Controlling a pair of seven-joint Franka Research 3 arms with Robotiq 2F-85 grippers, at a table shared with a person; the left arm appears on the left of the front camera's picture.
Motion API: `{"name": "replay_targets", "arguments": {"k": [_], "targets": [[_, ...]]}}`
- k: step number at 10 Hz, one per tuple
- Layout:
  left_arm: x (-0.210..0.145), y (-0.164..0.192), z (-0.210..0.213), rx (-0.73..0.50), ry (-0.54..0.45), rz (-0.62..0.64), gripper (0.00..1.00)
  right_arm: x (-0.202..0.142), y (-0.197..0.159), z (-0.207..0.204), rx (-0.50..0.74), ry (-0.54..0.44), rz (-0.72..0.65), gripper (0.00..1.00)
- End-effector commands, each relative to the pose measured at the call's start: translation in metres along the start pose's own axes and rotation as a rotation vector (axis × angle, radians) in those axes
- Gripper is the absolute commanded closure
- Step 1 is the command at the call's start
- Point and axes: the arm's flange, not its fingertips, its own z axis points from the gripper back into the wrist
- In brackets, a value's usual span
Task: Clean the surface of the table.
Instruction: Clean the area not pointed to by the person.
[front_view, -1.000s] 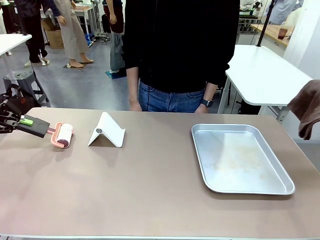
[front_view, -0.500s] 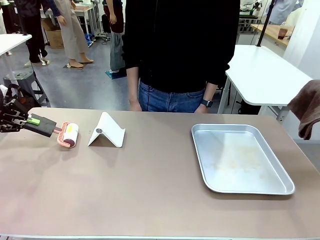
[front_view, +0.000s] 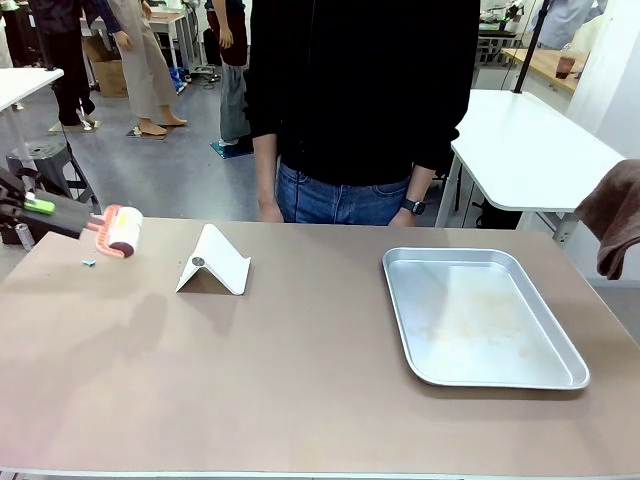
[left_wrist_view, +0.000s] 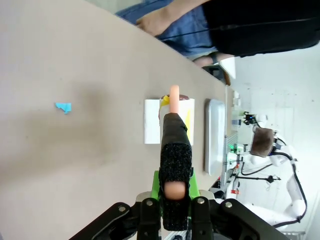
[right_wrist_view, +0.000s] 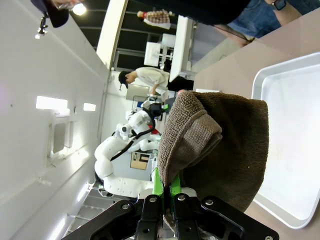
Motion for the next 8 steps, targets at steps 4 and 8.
{"name": "replay_targets", "arguments": {"k": [4, 8], "targets": [[-0.035, -0.001, 0.099, -0.043, -0.048, -0.015, 0.97, -0.001, 0.005, 0.000, 0.001, -0.001, 0.012, 0.94], [-0.049, 0.043, 0.154, -0.015, -0.121, 0.058, 0.97, -0.001, 0.005, 0.000, 0.001, -0.001, 0.012, 0.94]]}}
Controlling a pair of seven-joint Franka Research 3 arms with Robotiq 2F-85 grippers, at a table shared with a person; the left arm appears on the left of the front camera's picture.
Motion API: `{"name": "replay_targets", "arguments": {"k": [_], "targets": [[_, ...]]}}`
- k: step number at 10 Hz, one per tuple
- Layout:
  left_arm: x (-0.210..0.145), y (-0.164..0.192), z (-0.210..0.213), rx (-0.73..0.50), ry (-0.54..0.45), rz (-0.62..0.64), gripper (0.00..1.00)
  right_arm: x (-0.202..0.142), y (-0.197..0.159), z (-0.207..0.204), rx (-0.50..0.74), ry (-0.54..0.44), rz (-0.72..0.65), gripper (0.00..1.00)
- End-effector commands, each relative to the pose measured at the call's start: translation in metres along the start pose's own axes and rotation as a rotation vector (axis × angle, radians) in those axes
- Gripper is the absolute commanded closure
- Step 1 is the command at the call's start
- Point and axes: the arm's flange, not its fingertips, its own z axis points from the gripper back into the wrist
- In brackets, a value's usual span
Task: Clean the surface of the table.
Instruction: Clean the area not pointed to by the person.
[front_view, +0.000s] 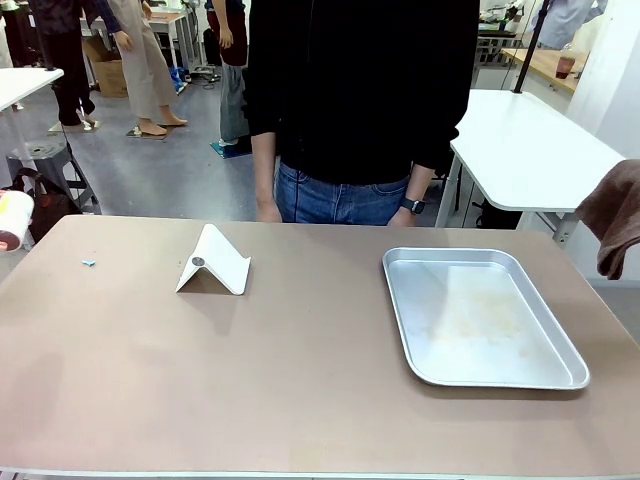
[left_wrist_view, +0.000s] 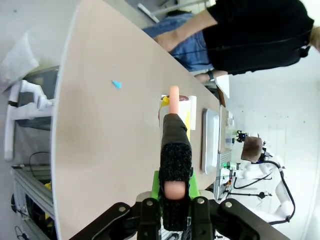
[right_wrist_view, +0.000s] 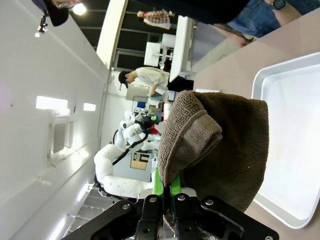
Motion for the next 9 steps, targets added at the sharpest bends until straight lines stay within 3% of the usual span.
{"name": "replay_targets", "arguments": {"k": [1, 9], "targets": [[0.008, 0.005, 0.001, -0.017, 0.004, 0.001, 0.97, -0.001, 0.005, 0.000, 0.001, 0.000, 0.012, 0.94], [0.031, 0.020, -0.009, 0.026, -0.044, 0.019, 0.97, -0.001, 0.005, 0.000, 0.001, 0.000, 0.012, 0.94]]}}
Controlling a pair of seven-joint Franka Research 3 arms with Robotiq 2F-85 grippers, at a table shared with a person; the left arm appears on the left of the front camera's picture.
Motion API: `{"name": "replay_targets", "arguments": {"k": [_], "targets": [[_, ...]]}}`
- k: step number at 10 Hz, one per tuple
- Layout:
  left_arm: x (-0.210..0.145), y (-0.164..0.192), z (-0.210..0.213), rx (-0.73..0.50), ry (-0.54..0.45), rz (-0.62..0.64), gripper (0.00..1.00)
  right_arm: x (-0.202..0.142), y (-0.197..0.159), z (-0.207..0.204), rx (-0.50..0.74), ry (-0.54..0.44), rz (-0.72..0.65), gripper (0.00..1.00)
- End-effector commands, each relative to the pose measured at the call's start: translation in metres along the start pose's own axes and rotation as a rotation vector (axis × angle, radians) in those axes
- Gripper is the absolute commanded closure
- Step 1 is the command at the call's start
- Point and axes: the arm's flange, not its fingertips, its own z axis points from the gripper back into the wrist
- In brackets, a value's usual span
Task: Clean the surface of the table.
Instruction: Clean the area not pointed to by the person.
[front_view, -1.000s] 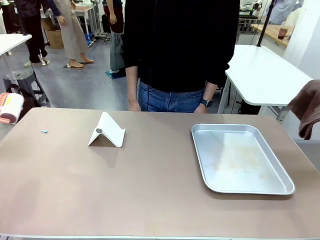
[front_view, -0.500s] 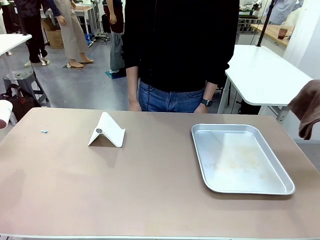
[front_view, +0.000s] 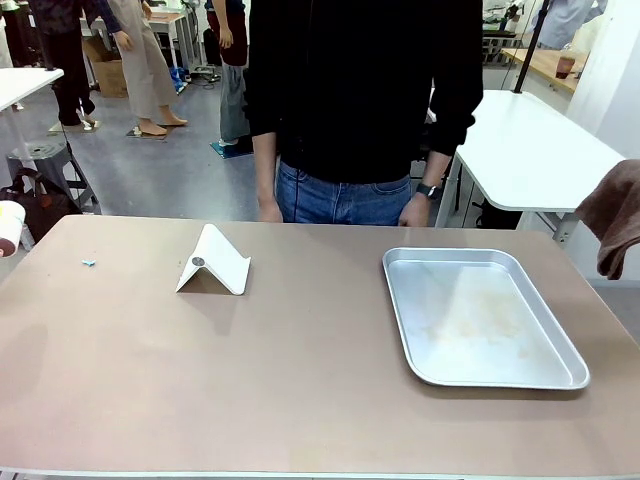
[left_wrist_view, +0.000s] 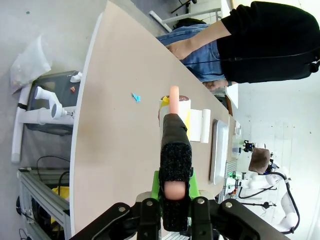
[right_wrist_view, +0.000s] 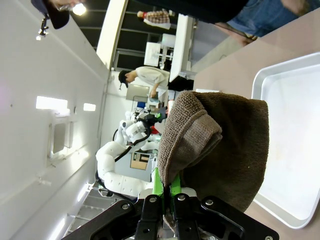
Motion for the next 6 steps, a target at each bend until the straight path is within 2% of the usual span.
{"name": "replay_targets", "arguments": {"k": [1, 6], "targets": [[0.021, 0.003, -0.013, -0.005, -0.007, 0.010, 0.97, -0.001, 0.005, 0.000, 0.001, 0.000, 0.012, 0.94], [0.066, 0.031, -0.060, 0.069, -0.006, 0.084, 0.97, -0.001, 0.005, 0.000, 0.001, 0.000, 0.012, 0.94]]}}
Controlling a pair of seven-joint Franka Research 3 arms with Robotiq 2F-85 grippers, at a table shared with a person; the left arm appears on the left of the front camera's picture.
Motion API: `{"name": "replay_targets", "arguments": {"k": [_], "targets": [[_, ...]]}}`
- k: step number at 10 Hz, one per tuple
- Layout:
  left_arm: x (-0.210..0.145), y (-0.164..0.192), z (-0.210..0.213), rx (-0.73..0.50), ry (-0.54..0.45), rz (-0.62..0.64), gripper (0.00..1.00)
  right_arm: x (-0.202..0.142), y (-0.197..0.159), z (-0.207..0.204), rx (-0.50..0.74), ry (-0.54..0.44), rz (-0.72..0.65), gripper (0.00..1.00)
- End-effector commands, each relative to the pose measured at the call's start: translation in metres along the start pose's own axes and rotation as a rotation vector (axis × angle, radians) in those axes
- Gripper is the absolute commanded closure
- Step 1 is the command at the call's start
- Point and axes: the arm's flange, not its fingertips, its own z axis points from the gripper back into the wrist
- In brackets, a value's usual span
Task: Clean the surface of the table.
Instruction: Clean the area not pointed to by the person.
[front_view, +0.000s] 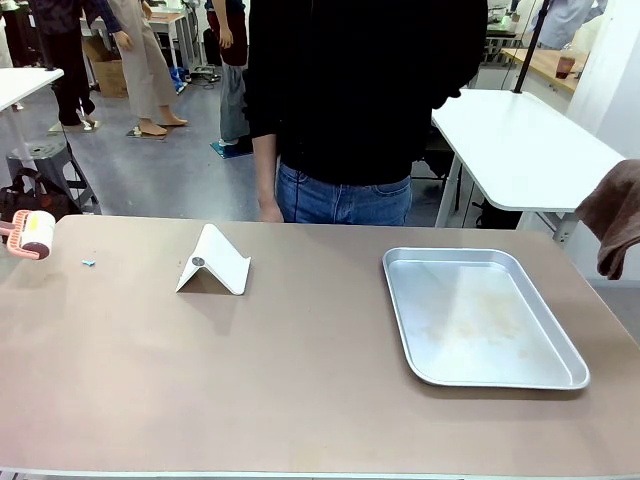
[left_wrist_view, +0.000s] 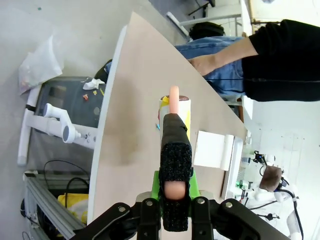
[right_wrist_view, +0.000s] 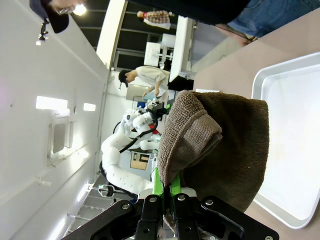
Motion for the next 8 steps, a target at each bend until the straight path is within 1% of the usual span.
{"name": "replay_targets", "arguments": {"k": [1, 6, 8], "targets": [[0.014, -0.002, -0.006, 0.012, -0.012, 0.032, 0.97, -0.001, 0.005, 0.000, 0.001, 0.000, 0.012, 0.94], [0.014, 0.000, -0.033, 0.070, 0.030, 0.018, 0.97, -0.001, 0.005, 0.000, 0.001, 0.000, 0.012, 0.94], [0.016, 0.006, -0.042, 0.089, 0.048, 0.040, 0.97, -0.001, 0.005, 0.000, 0.001, 0.000, 0.012, 0.94]]}}
